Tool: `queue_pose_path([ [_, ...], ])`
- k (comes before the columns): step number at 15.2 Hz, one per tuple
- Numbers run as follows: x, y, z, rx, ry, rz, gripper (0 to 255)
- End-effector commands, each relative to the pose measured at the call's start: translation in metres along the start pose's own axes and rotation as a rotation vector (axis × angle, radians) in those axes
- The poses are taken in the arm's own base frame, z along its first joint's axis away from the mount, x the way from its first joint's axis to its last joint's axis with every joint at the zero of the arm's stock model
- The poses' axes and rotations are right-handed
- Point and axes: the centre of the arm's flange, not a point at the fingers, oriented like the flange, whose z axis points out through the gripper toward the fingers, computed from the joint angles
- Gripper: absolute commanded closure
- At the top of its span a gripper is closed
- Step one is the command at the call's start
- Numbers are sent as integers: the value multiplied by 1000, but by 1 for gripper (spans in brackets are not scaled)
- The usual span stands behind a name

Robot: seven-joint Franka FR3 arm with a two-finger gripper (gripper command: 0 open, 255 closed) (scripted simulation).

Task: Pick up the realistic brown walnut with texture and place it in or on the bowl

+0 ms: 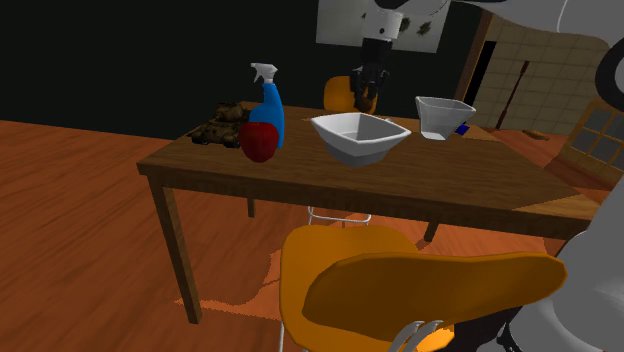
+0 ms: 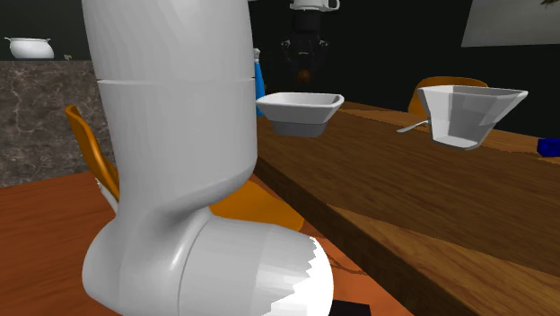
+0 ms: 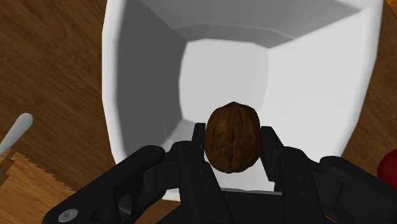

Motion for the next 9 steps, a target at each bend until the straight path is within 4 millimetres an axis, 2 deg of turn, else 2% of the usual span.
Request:
queue_pose_path([
  [1,-1,0,11,0,1,0,255],
  [6,-2,1,39,0,1,0,255],
  [9,-2,1,39,0,1,0,255],
])
